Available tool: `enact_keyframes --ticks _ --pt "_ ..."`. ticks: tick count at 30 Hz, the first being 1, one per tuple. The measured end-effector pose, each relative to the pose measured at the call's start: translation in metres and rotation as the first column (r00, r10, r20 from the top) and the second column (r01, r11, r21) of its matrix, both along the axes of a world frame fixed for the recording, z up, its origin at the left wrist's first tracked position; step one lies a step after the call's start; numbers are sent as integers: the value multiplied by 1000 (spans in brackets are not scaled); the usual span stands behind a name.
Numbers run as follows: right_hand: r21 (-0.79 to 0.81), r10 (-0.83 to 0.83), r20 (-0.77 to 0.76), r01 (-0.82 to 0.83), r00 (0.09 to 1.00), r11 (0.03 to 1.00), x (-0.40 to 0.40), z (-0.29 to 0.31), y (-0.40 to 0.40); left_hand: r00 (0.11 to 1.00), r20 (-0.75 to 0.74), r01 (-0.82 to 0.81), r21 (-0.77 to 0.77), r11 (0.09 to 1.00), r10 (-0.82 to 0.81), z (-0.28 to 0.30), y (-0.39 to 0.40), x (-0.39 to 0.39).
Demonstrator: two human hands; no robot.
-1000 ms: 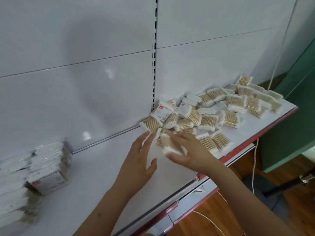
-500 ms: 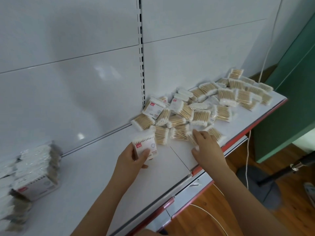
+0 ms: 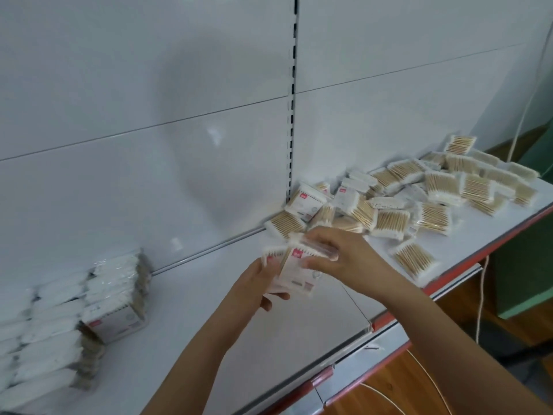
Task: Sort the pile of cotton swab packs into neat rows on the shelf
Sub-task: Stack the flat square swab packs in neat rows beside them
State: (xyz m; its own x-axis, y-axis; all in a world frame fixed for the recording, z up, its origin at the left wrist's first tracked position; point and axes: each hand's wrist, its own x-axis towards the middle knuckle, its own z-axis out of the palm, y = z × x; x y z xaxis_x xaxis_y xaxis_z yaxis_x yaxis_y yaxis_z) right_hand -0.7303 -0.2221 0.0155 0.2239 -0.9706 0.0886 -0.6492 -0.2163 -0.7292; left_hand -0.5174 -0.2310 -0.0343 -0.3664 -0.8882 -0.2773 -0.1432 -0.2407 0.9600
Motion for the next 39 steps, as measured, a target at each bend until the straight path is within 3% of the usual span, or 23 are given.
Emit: enact_keyframes --ticks 3,6,8,11,14,16,18,20,23,27,30,35,37,39 --pt "-42 44 -8 -44 999 998 24 -10 -10 993 107 66 -99 993 -55 0 11 15" --pt "-72 -38 118 47 992 996 52 -28 -11 989 120 -69 -118 991 83 -2 19 31" --pt "34 -62 208 57 976 998 67 -38 -10 985 85 -143 -109 984 152 -1 24 45" --pt "240 28 286 -99 958 966 88 -48 -7 978 43 -200 -121 972 206 0 39 69" --pt "213 94 232 -145 968 966 115 -57 -4 957 165 -212 -174 962 241 -7 61 95" --pt "145 114 200 -144 973 979 134 -59 -3 923 228 -263 -218 940 311 -16 78 114" --pt "110 128 283 -165 951 980 152 -60 -2 853 346 -278 -333 901 391 -28 98 135" --pt "117 154 359 -208 921 971 171 -61 2 752 485 -206 -472 857 448 -37 117 155" --pt "99 219 405 -280 888 955 203 -64 11 680 547 -147 -552 821 489 -47 136 175" --pt "35 250 307 -273 918 961 244 -70 14 637 528 -191 -598 779 561 -57 146 183" --pt "73 173 269 -199 948 977 261 -83 16 544 516 -252 -652 715 662 -60 147 181" --pt "40 112 139 -118 984 992 271 -92 19 331 325 -650 -602 464 886 -54 146 183" --pt "27 116 178 -122 977 992 275 -89 22 304 254 -747 -536 395 918 -53 144 184" --pt "22 132 169 -138 977 990 281 -87 25 313 248 -758 -517 398 917 -54 142 185"
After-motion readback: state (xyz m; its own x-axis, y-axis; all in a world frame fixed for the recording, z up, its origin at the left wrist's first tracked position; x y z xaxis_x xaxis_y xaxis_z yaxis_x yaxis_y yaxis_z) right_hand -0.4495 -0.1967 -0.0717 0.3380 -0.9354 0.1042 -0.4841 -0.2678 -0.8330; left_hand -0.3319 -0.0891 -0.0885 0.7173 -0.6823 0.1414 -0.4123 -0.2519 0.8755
